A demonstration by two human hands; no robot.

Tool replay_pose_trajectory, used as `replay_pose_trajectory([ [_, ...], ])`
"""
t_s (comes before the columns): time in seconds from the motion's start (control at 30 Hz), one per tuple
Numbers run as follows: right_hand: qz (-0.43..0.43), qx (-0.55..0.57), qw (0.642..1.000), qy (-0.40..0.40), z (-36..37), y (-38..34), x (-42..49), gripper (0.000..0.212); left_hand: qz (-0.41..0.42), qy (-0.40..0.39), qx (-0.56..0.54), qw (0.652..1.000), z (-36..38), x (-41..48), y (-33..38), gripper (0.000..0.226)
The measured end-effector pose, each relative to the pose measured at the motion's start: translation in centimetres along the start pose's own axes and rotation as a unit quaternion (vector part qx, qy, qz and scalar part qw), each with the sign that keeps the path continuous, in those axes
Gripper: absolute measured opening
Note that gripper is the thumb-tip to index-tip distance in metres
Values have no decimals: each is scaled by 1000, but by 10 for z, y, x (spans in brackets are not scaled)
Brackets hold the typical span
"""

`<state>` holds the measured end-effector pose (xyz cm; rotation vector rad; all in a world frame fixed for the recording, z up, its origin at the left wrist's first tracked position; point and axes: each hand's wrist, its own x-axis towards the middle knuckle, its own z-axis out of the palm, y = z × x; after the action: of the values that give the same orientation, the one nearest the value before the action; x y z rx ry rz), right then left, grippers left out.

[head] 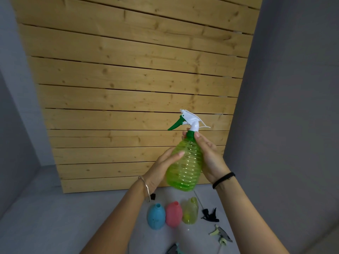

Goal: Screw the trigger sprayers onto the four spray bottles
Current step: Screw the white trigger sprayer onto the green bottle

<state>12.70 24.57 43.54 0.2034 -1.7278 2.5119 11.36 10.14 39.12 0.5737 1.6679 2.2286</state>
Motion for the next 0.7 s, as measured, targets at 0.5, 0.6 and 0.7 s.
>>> replay_pose_trajectory([
  [0.5, 0, 7, 999, -48, 22, 19, 10, 32, -17, -14, 79, 997, -39, -1, 8, 38],
  [0.6, -6, -9, 999, -39, 25, 28, 19, 32, -21, -4, 106, 994, -50, 4, 8, 37],
  [0.7, -13, -46, 998, -33, 25, 43, 35, 31, -33, 14, 131, 991, -65, 10, 3, 43],
])
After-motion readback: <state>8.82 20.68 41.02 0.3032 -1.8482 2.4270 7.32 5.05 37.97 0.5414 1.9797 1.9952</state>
